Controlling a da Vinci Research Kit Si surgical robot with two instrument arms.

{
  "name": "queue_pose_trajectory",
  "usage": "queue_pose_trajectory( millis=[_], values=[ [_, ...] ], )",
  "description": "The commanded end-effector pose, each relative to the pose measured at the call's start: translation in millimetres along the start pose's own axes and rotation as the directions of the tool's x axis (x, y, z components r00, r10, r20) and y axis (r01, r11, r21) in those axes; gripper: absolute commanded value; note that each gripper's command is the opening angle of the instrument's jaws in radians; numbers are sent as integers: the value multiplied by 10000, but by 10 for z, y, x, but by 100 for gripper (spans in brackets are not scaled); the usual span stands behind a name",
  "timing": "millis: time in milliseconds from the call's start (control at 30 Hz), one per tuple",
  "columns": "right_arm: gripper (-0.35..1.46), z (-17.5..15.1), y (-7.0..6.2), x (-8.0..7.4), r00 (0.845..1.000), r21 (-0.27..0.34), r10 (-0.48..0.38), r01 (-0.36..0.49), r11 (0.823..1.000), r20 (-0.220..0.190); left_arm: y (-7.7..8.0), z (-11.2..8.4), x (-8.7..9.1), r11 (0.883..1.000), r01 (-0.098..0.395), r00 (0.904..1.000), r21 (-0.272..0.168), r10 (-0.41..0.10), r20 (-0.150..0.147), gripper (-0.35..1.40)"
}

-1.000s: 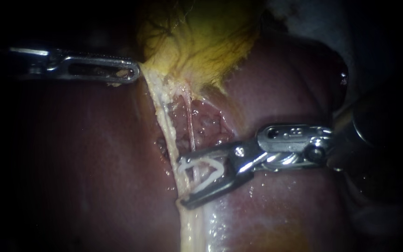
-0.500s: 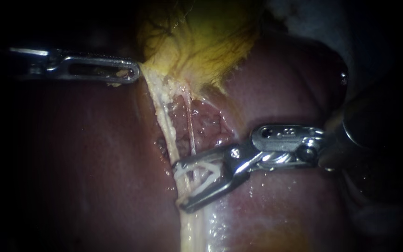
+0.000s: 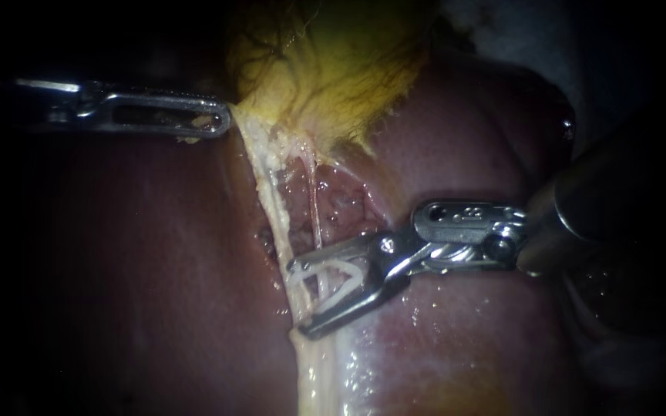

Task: Clipping first clip left tube

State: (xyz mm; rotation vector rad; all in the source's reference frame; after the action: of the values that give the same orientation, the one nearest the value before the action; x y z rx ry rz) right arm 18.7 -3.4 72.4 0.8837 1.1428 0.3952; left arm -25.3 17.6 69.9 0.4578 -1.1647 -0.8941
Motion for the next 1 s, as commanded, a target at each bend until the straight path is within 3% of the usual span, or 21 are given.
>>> queue_pose_trajectory(
  millis=[33, 1000],
  values=[
    [57, 0, 1, -2, 10000, -2, 0, 0, 10000, 4, 0, 0, 0, 10000, -3, 10000, 1, 3, -2, -35],
    [56, 4, 39, -32, 9997, 131, 171, -173, 9998, 160, -1, 0, 0, 10000, -2, 10000, -1, 2, -1, -35]
  ],
)
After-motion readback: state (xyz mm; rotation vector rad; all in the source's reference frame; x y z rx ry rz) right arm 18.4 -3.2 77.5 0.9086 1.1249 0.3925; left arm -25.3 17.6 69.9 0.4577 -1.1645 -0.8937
